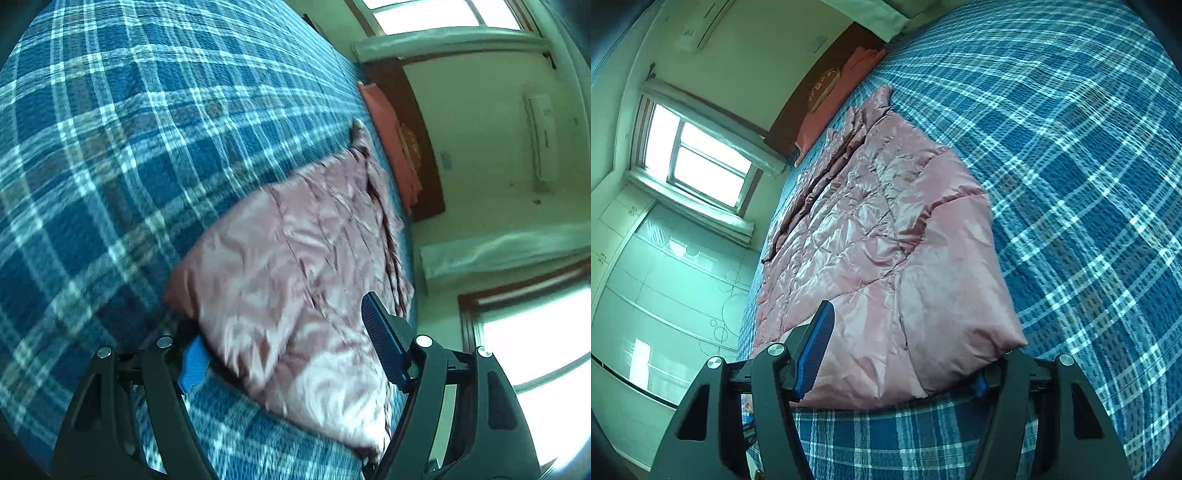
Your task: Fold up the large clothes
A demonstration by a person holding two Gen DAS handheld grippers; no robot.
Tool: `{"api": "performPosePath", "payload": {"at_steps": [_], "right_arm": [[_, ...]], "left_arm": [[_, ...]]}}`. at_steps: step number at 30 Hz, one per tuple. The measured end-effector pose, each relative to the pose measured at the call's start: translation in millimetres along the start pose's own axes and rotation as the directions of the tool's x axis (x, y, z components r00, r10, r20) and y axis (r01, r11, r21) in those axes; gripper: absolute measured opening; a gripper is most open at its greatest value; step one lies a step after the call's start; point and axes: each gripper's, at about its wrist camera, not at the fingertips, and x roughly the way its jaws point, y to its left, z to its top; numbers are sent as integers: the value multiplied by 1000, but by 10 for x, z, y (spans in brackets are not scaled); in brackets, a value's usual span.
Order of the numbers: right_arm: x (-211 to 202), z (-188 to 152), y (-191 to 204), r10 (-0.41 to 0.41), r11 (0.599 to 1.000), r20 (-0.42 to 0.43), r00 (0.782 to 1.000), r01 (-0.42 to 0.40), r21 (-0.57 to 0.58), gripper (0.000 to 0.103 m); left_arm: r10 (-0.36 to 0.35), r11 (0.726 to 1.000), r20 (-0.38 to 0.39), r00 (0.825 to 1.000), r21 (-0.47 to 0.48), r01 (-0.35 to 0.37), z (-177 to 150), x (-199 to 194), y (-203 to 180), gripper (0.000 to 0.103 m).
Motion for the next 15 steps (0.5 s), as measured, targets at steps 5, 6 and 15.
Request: {"api": "performPosePath", "payload": {"at_steps": [5,6,15], "right_arm": [[15,-13,33,-13,1000,-3,1000,13,-4,53],[38,-15,46,-15,1000,-5,1000,15,-2,51],[23,33,181,3,1000,31,1000,-2,-31,13]], "left_arm": [[6,993,-32,999,116,-2,-83,140,-259,57],[13,991,-35,999,133,-9,-92,171,-295,55],[15,994,-36,999,113,-11,-43,196,-246,9]]}}
